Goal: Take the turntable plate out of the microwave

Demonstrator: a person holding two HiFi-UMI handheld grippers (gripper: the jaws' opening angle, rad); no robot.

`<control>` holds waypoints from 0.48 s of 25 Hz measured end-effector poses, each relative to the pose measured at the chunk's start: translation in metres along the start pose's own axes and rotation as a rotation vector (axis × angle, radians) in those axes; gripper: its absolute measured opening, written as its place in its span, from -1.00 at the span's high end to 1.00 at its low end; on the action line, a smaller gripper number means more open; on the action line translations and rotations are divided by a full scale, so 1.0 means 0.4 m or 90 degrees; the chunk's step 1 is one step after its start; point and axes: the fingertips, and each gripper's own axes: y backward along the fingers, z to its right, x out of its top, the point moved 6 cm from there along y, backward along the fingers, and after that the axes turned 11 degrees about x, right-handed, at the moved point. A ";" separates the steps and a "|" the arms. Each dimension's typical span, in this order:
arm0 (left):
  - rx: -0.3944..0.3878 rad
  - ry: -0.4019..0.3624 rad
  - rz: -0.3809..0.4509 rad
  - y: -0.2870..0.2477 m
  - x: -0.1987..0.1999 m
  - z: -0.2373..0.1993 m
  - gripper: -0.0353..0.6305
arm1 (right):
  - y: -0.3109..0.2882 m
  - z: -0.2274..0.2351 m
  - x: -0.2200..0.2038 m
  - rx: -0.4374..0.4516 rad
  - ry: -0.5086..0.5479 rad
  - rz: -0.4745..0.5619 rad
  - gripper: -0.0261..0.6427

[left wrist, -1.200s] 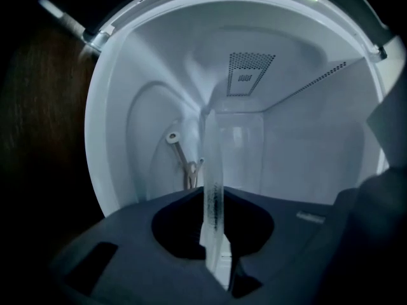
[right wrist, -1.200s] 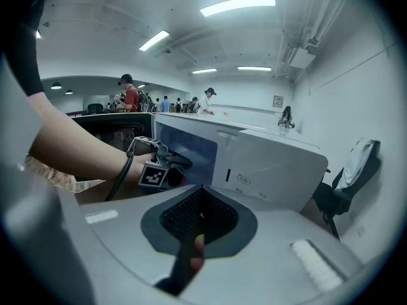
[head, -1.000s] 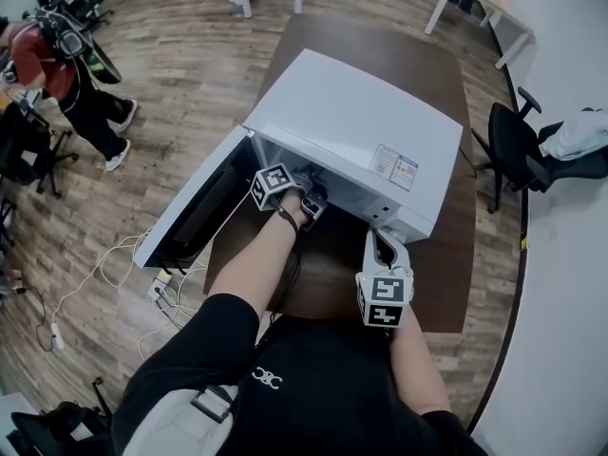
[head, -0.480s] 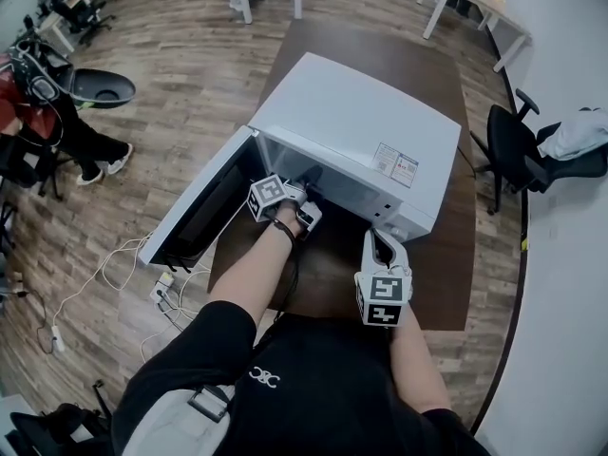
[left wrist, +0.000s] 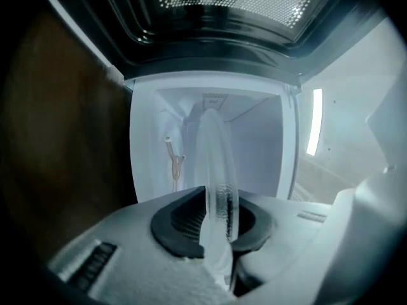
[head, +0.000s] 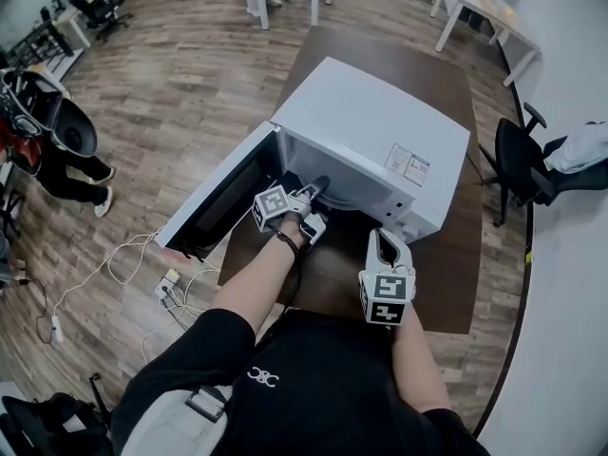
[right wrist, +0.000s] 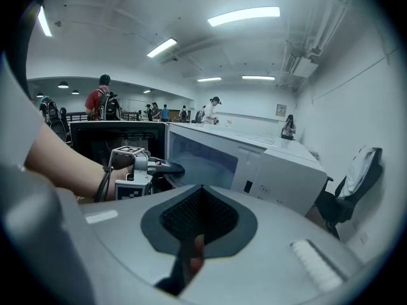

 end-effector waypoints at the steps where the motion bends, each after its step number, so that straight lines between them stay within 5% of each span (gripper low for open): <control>1: -0.001 -0.001 -0.001 0.012 -0.004 0.001 0.78 | 0.004 -0.005 0.001 -0.001 0.000 0.002 0.89; 12: -0.027 0.016 0.007 0.194 -0.050 0.001 0.78 | 0.037 -0.067 -0.005 0.022 -0.042 0.036 0.89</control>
